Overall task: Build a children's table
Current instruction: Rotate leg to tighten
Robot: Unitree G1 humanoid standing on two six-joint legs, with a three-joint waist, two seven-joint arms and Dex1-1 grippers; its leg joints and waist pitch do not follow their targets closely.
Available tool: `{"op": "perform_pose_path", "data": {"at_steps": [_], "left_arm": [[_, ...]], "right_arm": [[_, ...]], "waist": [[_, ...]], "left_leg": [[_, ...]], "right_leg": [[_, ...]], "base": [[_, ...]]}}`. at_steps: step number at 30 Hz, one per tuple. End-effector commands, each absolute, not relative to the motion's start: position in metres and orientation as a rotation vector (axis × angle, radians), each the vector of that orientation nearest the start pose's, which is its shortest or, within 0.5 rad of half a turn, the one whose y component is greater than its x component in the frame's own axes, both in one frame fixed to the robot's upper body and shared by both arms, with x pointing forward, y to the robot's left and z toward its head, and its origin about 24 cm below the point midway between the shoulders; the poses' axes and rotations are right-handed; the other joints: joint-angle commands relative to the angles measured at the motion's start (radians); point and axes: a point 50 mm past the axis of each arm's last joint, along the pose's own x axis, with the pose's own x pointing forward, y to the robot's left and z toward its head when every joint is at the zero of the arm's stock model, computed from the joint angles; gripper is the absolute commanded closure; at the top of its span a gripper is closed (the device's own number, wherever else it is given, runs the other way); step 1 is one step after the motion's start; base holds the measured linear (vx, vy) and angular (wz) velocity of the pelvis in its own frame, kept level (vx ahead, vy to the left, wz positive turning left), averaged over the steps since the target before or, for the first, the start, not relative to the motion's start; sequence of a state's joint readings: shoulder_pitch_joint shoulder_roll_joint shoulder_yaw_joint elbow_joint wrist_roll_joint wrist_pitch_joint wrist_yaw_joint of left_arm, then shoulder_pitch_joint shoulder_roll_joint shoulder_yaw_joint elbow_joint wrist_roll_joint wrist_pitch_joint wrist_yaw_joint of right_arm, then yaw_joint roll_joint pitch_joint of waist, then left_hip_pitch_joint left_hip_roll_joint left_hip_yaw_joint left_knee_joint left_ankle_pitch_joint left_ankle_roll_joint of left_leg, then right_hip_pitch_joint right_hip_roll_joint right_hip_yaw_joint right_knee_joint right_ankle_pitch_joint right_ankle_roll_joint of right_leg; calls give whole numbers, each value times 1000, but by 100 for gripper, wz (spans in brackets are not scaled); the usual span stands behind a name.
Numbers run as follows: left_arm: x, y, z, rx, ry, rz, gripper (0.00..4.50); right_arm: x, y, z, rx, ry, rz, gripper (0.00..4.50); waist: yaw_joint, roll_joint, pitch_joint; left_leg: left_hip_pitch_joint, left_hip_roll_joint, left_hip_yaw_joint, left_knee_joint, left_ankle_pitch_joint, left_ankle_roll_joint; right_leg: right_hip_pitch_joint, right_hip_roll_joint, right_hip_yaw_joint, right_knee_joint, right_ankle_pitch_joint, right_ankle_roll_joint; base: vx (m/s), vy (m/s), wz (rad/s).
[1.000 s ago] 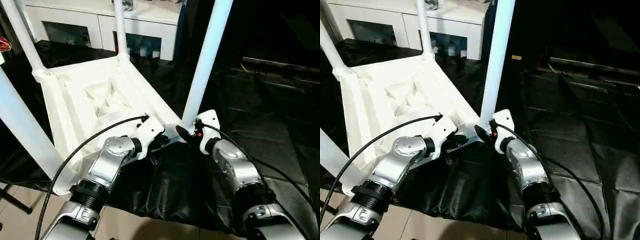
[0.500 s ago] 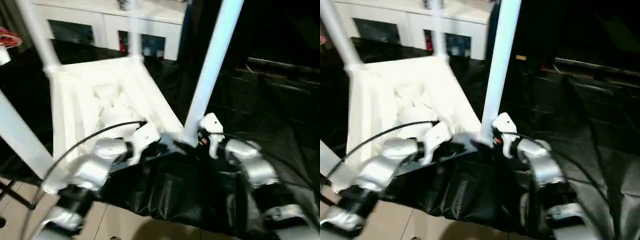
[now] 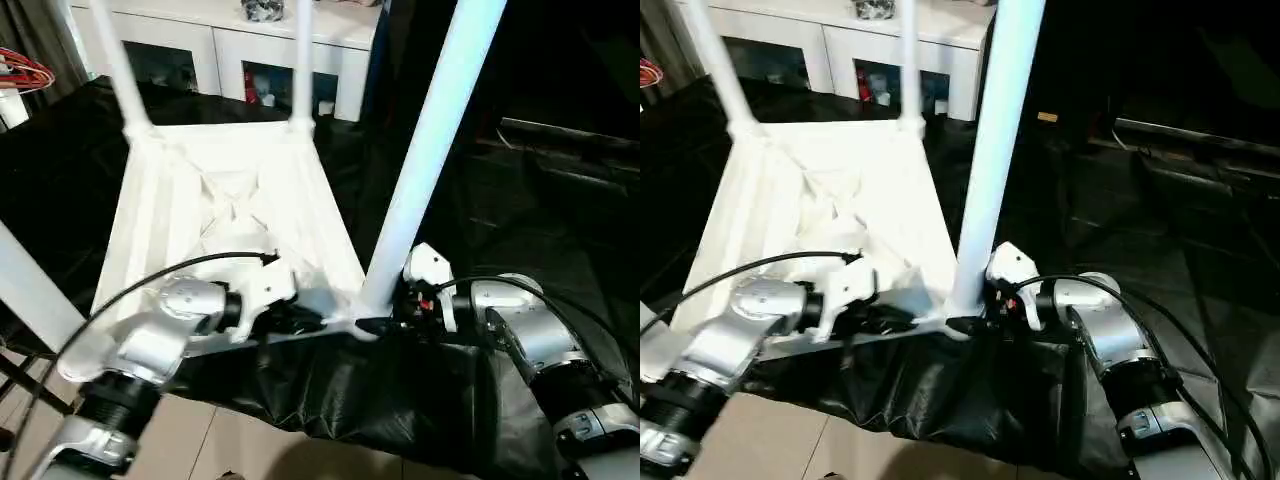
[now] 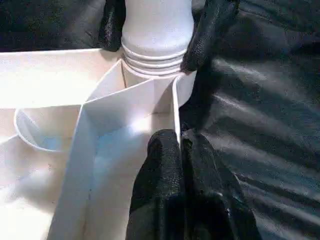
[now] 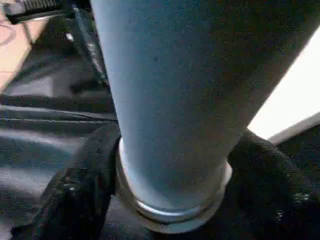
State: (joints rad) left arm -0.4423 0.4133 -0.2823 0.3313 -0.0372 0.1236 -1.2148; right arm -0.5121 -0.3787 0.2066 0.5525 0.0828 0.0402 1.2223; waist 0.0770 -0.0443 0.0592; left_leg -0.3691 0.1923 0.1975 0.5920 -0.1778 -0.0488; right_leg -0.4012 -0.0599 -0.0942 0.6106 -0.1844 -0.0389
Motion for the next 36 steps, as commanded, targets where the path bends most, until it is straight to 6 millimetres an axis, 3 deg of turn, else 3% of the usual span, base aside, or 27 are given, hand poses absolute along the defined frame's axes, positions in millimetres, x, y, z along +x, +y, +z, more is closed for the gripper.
{"op": "perform_pose_path", "data": {"at_steps": [1,5,9,11,14,18,20,22,24,25,26,31,34,36], "left_arm": [[287,120,70,410,277,-1492,450],[289,119,69,412,266,-1472,450],[299,114,67,406,257,-1339,450],[309,104,64,391,255,-1189,450],[313,95,62,368,266,-1120,450],[318,79,59,352,266,-1037,450],[318,76,59,353,266,-1028,450],[318,64,58,364,258,-1016,450],[316,58,58,368,251,-1031,450],[316,58,58,368,250,-1034,450],[314,56,58,367,248,-1051,450],[310,62,58,377,247,-1107,450],[306,75,59,382,255,-1167,450],[306,77,59,384,254,-1179,450]], "right_arm": [[309,-145,60,-289,317,1336,137],[305,-143,57,-271,320,1355,165],[304,-136,52,-215,300,1307,176],[312,-123,40,-176,278,1118,177],[316,-113,32,-148,272,988,178],[320,-91,24,-84,283,793,180],[320,-87,23,-84,281,779,180],[317,-66,24,-60,263,767,180],[317,-57,27,-42,237,787,180],[317,-57,27,-40,233,790,180],[316,-56,29,-27,222,802,124],[316,-66,33,-20,207,843,80],[317,-85,35,-65,227,904,55],[316,-87,36,-74,227,923,55]], "waist": [[1,7,-67],[8,6,-67],[8,6,-66],[4,6,-64],[-6,2,-66],[-24,0,-67],[-25,2,-67],[-26,5,-67],[-27,6,-67],[-27,7,-66],[-28,8,-66],[-29,7,-68],[-28,8,-69],[-29,9,-69]], "left_leg": [[17,55,-24,-61,-182,48],[18,55,-23,-62,-181,43],[19,54,-24,-62,-187,34],[22,53,-26,-63,-206,18],[18,50,-32,-65,-219,-7],[16,49,-29,-64,-211,8],[17,47,-29,-63,-207,10],[17,50,-29,-64,-206,11],[18,50,-30,-65,-213,12],[18,50,-29,-64,-221,13],[18,50,-29,-65,-227,14],[15,50,-29,-64,-216,20],[12,50,-29,-63,-196,35],[12,50,-28,-62,-189,40]], "right_leg": [[53,-93,66,-76,-222,-185],[53,-93,66,-76,-220,-181],[51,-94,67,-80,-235,-176],[48,-94,66,-85,-275,-167],[54,-99,63,-88,-338,-141],[50,-95,65,-88,-300,-147],[50,-95,66,-89,-298,-147],[48,-95,67,-88,-284,-149],[49,-97,66,-89,-285,-149],[49,-96,66,-90,-289,-147],[48,-96,66,-91,-291,-147],[53,-96,68,-86,-252,-156],[57,-96,67,-81,-217,-166],[56,-96,68,-79,-199,-174]], "base": [[0,0,0],[0,0,0],[0,0,0],[0,0,0],[0,0,0],[0,0,0],[0,0,0],[0,0,0],[0,0,0],[0,0,0],[0,0,0],[0,0,0],[0,0,0],[0,0,0]]}}
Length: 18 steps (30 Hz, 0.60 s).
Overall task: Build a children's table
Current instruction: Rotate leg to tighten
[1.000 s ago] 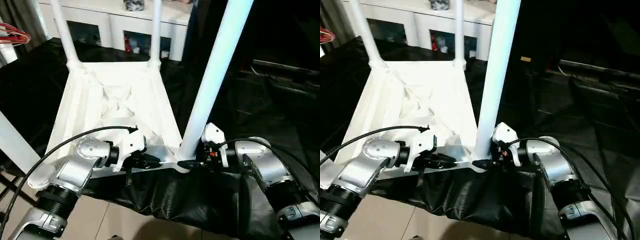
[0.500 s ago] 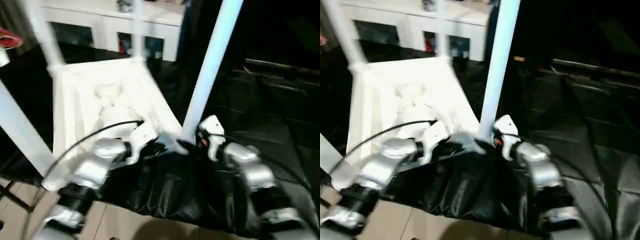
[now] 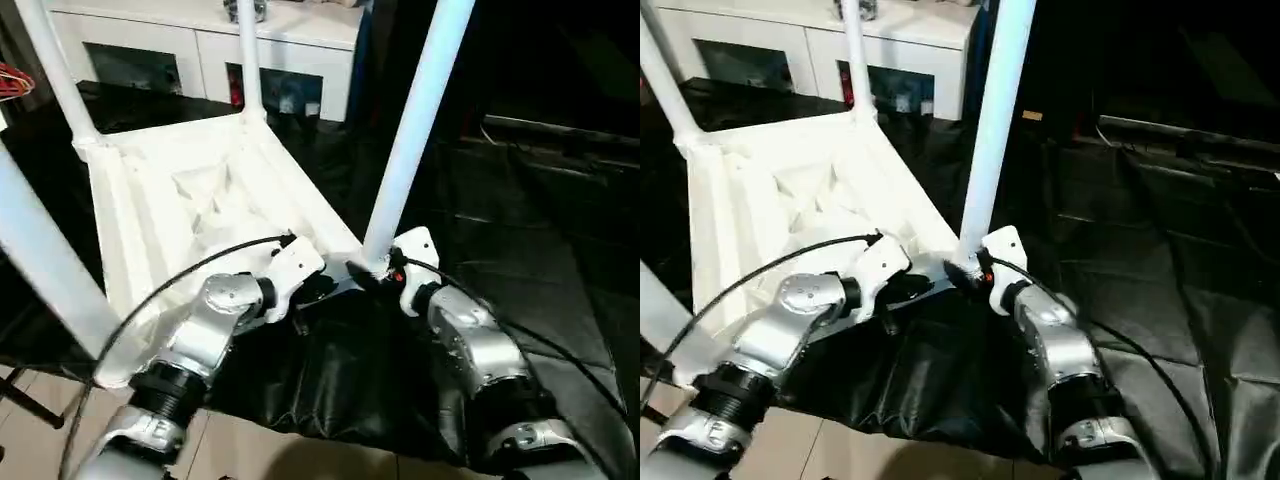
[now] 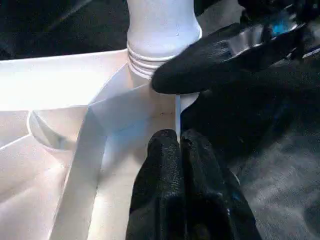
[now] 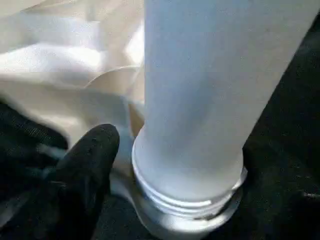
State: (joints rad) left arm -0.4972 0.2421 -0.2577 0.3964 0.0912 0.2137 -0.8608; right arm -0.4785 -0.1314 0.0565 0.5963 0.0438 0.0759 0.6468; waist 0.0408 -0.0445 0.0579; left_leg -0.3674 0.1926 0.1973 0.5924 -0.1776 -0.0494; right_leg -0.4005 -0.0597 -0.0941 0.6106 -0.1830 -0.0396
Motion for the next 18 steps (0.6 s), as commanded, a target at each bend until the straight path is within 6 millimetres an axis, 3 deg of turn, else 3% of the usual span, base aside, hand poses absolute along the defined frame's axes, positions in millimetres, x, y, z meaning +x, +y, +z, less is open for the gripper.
{"op": "perform_pose_path", "data": {"at_steps": [1,3,12,13,18], "left_arm": [[304,85,61,395,259,-1227,450],[304,85,61,395,259,-1227,450],[294,110,63,437,307,-1391,450],[292,114,63,444,327,-1414,450],[290,124,64,462,358,-1454,450]], "right_arm": [[315,-98,41,-110,228,1014,55],[315,-98,41,-110,228,1014,55],[312,-133,54,-237,280,1217,55],[312,-138,56,-247,296,1245,80],[310,-146,61,-268,331,1309,108]], "waist": [[10,9,-69],[11,9,-67],[28,13,-65],[30,13,-66],[43,12,-67]], "left_leg": [[12,49,-27,-61,-186,47],[10,50,-26,-61,-186,52],[17,54,-26,-64,-212,36],[19,54,-27,-63,-213,34],[18,54,-24,-61,-193,39]], "right_leg": [[57,-95,67,-79,-195,-180],[56,-95,67,-79,-195,-181],[53,-95,67,-80,-237,-182],[53,-94,66,-80,-235,-183],[54,-93,67,-76,-214,-185]], "base": [[0,0,0],[0,0,0],[0,0,0],[0,0,0],[0,0,0]]}}
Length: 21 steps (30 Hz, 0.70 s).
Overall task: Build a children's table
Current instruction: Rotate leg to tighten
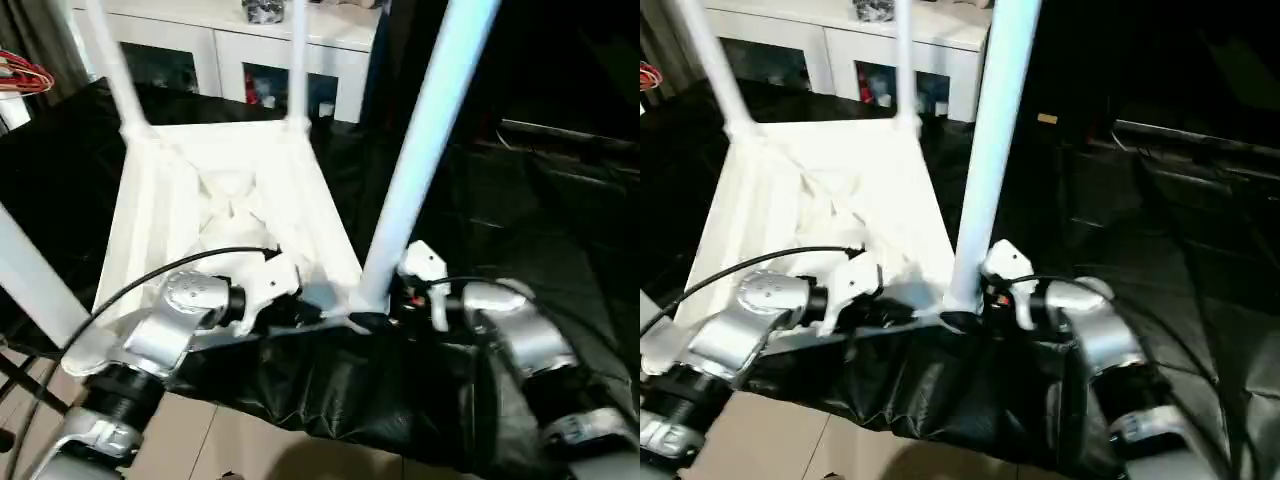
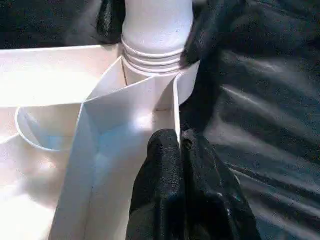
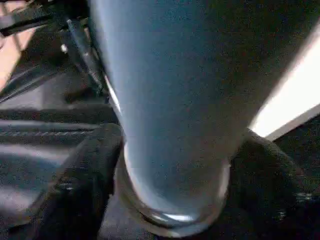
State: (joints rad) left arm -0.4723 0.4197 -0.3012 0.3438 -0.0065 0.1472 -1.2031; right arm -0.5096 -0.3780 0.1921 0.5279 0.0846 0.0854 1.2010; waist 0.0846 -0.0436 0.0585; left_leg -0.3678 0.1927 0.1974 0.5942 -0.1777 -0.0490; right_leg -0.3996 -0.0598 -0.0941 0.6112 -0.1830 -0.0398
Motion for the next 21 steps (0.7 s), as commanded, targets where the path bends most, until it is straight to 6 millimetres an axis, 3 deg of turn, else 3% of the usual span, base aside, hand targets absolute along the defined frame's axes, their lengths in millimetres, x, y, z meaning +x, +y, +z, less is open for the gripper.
{"op": "perform_pose_path", "data": {"at_steps": [1,3,6,13,15,16,21], "left_arm": [[289,125,64,463,364,-1463,450],[289,127,64,462,369,-1470,450],[288,129,65,462,381,-1482,450],[294,124,63,475,356,-1395,450],[299,120,62,479,345,-1342,450],[305,112,62,469,331,-1266,450],[312,93,63,434,306,-1173,450]], "right_arm": [[309,-147,61,-269,334,1318,132],[309,-147,62,-268,336,1327,133],[306,-146,61,-271,348,1360,169],[301,-140,53,-275,364,1355,187],[303,-137,49,-275,352,1306,187],[309,-130,43,-250,334,1175,188],[317,-114,32,-183,309,941,189]], "waist": [[-1,7,-67],[2,9,-67],[3,9,-67],[3,6,-67],[1,6,-66],[-1,6,-65],[-17,4,-62]], "left_leg": [[18,55,-24,-63,-192,39],[20,55,-24,-63,-194,37],[19,55,-25,-65,-197,29],[18,53,-25,-63,-190,28],[20,53,-25,-64,-198,24],[22,53,-26,-64,-209,19],[21,50,-32,-68,-251,-14]], "right_leg": [[53,-94,66,-76,-216,-183],[51,-94,66,-77,-229,-181],[51,-93,65,-77,-241,-176],[51,-94,66,-80,-246,-170],[48,-94,66,-83,-264,-163],[46,-95,66,-85,-289,-159],[45,-97,62,-96,-389,-125]], "base": [[0,0,0],[0,0,0],[0,0,0],[0,0,0],[0,0,0],[0,0,0],[0,0,0]]}}
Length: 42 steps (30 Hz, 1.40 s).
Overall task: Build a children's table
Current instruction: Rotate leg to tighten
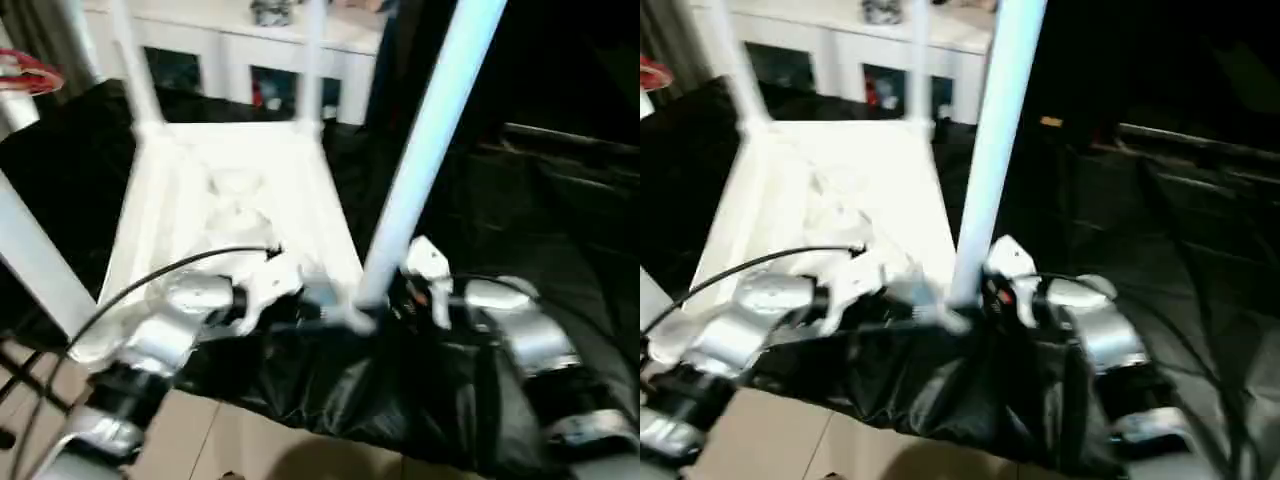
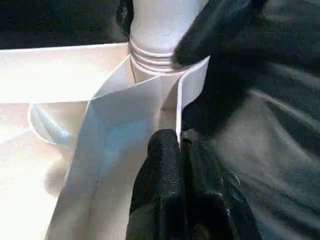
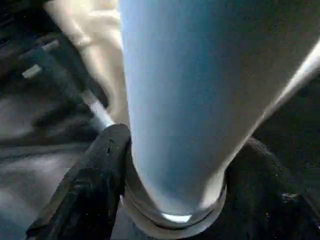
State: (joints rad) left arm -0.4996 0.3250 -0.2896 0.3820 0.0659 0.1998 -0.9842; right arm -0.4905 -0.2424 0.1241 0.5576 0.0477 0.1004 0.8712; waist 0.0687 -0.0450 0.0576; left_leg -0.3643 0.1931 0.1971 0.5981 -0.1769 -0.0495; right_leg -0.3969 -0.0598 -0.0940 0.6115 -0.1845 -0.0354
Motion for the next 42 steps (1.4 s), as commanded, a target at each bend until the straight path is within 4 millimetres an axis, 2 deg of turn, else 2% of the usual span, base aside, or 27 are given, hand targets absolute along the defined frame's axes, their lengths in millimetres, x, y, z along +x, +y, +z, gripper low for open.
{"op": "perform_pose_path", "data": {"at_steps": [1,3,6,8,10,11,13,15,16,19,21,25,26,31,36,37,42], "left_arm": [[314,88,63,425,300,-1154,450],[316,82,64,409,294,-1130,450],[319,60,63,389,275,-1065,450],[317,51,63,390,270,-1059,450],[316,48,62,390,268,-1064,450],[315,47,63,393,263,-1079,450],[313,47,63,395,258,-1094,450],[311,52,63,398,251,-1116,450],[310,57,63,403,249,-1137,450],[308,63,62,410,246,-1159,450],[307,66,62,416,246,-1172,450],[303,86,62,440,279,-1247,450],[302,89,62,444,284,-1254,450],[297,102,62,459,307,-1337,450],[291,113,64,469,335,-1420,450],[291,115,64,470,338,-1428,450],[290,119,65,469,345,-1444,450]], "right_arm": [[319,-110,29,-164,305,888,189],[319,-105,26,-143,315,836,190],[319,-80,18,-97,334,727,190],[318,-66,19,-59,329,710,190],[318,-63,21,-47,321,713,190],[319,-60,26,-16,296,724,135],[320,-60,29,10,285,728,121],[321,-66,31,-12,287,750,112],[321,-72,33,-44,283,769,85],[323,-82,36,-72,284,793,73],[323,-87,38,-84,286,816,73],[322,-113,46,-156,320,956,73],[322,-116,46,-167,330,970,73],[319,-132,50,-212,380,1078,73],[318,-143,58,-224,408,1164,73],[317,-144,59,-225,414,1177,90],[316,-146,60,-226,423,1198,124]], "waist": [[-5,5,-63],[-14,6,-64],[-18,7,-65],[-19,5,-65],[-19,7,-65],[-20,17,-64],[-21,13,-64],[-21,14,-64],[-21,14,-63],[-23,13,-67],[-21,14,-68],[-13,14,-70],[-13,15,-67],[-6,14,-65],[1,16,-66],[2,11,-66],[7,11,-66]], "left_leg": [[16,47,-35,-72,-259,-15],[14,48,-33,-70,-254,-7],[15,47,-31,-69,-239,-3],[14,46,-31,-69,-233,0],[15,46,-30,-69,-237,7],[15,47,-31,-71,-246,7],[14,47,-31,-72,-251,9],[14,47,-32,-73,-255,11],[14,48,-32,-73,-256,10],[10,49,-31,-71,-236,15],[11,49,-30,-70,-217,23],[11,51,-28,-68,-191,40],[9,50,-26,-68,-189,46],[15,51,-28,-69,-225,28],[16,54,-26,-69,-215,28],[14,54,-26,-69,-210,28],[14,53,-26,-68,-200,25]], "right_leg": [[45,-98,60,-99,-405,-120],[44,-97,63,-97,-377,-125],[42,-96,64,-95,-342,-135],[42,-96,64,-94,-331,-139],[42,-97,65,-97,-338,-133],[42,-95,65,-99,-326,-133],[43,-94,64,-95,-312,-137],[44,-94,64,-95,-316,-139],[44,-95,65,-96,-318,-139],[48,-95,66,-89,-268,-152],[48,-95,67,-86,-237,-165],[53,-94,67,-79,-189,-180],[51,-92,67,-78,-181,-184],[49,-96,66,-87,-264,-172],[48,-93,67,-80,-230,-185],[49,-93,66,-79,-226,-186],[49,-95,66,-79,-244,-178]], "base": [[0,0,0],[0,0,0],[0,0,0],[0,0,0],[0,0,0],[0,0,0],[0,0,0],[0,0,0],[0,0,0],[0,0,0],[0,0,0],[0,0,0],[0,0,0],[0,0,0],[0,0,0],[0,0,0],[0,0,0]]}}
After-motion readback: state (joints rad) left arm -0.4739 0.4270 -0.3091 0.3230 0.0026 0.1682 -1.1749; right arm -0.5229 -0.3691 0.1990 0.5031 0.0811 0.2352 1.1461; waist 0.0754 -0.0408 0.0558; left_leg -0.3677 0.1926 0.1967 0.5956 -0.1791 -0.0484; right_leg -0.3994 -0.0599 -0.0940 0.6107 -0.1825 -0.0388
